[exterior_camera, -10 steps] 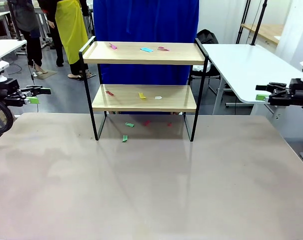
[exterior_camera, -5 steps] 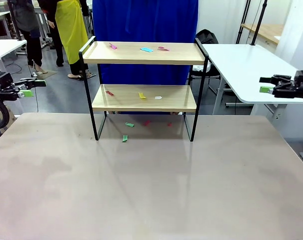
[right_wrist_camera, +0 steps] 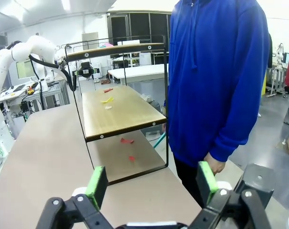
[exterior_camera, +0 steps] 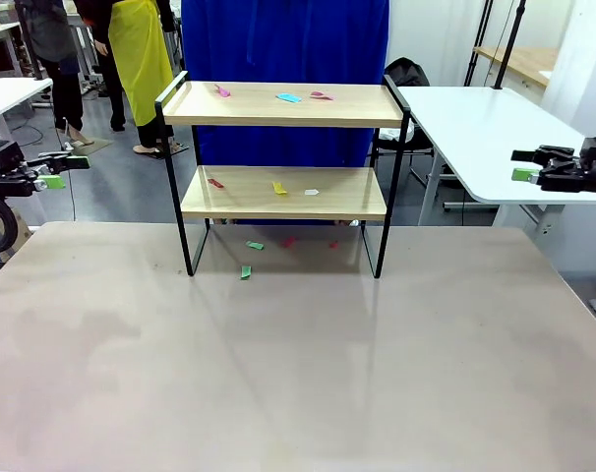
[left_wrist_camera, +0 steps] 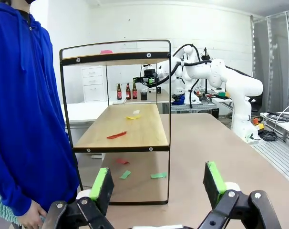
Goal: Clean the shelf.
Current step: Pick up the Duster handed by the human.
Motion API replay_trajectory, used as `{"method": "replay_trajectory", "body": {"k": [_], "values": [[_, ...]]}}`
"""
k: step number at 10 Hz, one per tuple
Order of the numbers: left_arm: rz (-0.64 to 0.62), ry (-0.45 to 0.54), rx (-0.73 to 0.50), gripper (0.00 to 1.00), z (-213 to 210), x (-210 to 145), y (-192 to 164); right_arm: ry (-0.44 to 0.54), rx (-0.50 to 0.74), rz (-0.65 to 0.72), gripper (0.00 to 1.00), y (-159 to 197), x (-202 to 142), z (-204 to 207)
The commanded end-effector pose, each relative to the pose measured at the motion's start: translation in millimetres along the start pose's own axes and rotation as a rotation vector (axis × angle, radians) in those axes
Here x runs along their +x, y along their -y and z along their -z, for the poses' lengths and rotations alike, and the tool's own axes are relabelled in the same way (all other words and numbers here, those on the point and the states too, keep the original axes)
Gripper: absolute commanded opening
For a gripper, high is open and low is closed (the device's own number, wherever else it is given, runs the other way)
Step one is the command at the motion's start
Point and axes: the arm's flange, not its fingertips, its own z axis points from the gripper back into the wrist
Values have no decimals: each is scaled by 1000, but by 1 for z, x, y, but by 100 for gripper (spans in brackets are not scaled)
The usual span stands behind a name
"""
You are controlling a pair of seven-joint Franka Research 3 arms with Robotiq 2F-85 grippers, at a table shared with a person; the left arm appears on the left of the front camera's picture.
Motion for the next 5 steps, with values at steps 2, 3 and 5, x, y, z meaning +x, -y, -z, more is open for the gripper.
{"method": "replay_trajectory", "body": {"k": [2,3,5], "values": [[6,0,-10,100,0,2,0,-7,0,1,100,-1,3,2],[6,0,-10,100,0,2,0,-7,0,1,100,-1,3,2],[6,0,-10,100,0,2,0,-7,0,1,100,-1,3,2]]}}
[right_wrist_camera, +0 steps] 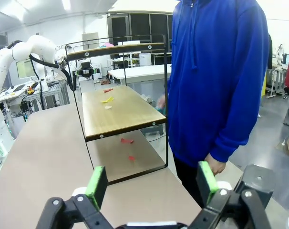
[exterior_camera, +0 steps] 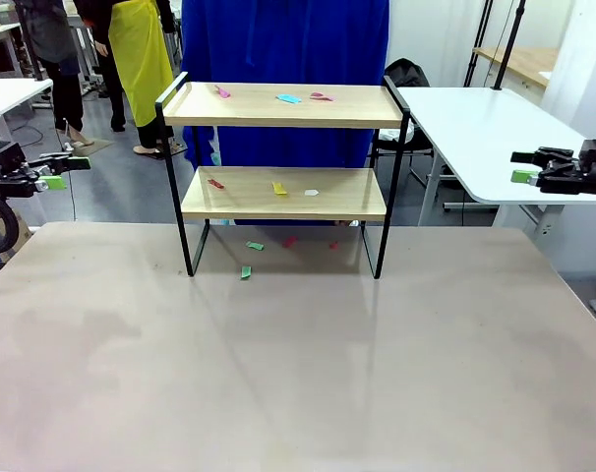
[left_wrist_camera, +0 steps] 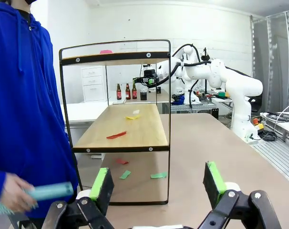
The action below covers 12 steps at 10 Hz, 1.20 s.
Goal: Clean the shelf.
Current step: Pick up the Duster handed by the human.
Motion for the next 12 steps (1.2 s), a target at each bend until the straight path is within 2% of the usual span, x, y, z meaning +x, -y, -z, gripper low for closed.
{"method": "replay_trajectory", "body": {"k": [1,12], "values": [[6,0,-8,100,-1,2,0,-11,-1,5,100,-1,4,2],[6,0,-8,100,-1,2,0,-11,-1,5,100,-1,4,2]]}}
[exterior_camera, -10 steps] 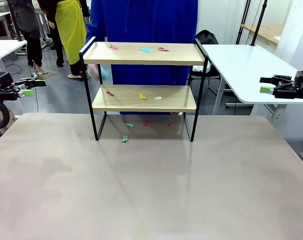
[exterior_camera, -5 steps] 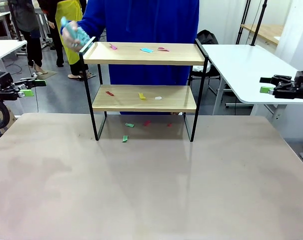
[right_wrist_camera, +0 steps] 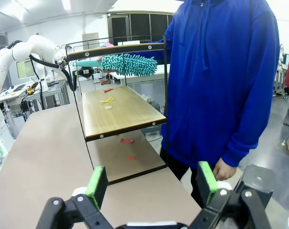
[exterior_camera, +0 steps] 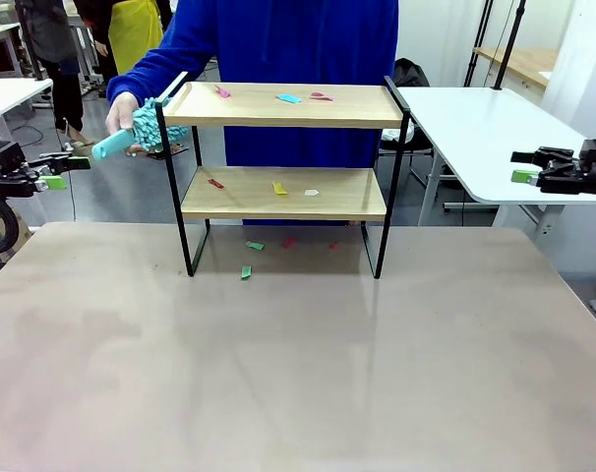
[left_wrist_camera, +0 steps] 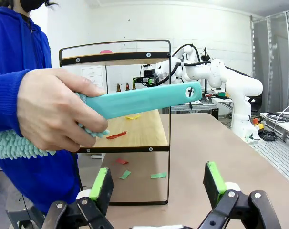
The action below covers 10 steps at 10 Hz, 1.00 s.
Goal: Clean the shelf.
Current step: Pick up the Duster handed by the human.
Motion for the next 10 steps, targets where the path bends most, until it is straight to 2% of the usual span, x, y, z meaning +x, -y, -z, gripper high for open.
{"method": "replay_trajectory", "body": {"k": [1,10], "values": [[6,0,-8,100,-1,2,0,-11,-1,5,100,-1,4,2],[0,0,0,100,0,0,0,-11,-1,5,100,-1,4,2]]}}
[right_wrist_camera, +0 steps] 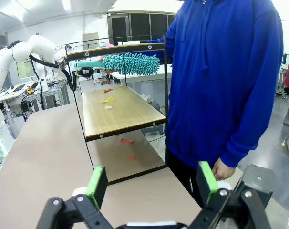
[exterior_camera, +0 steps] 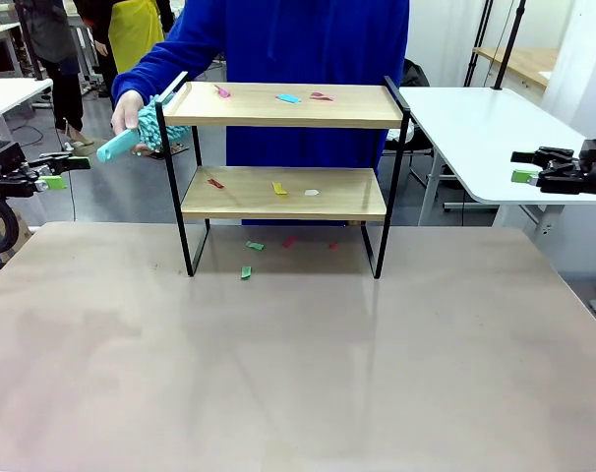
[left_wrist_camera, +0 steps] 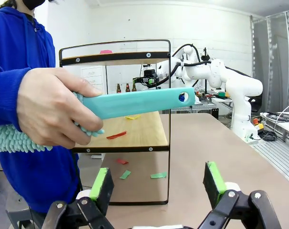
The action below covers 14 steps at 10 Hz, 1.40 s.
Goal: Clean the shelf.
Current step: Pick up the Duster handed by the human.
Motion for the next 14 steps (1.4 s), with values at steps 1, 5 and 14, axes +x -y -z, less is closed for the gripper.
{"method": "replay_trajectory", "body": {"k": [1,5,14], "values": [[-34,-60,47,100,1,30,3,-11,-1,5,100,-1,4,2],[-203,-292,271,100,20,168,26,-11,-1,5,100,-1,4,2],[-508,-712,833,100,129,268,88,-11,-1,5,100,-1,4,2]]}}
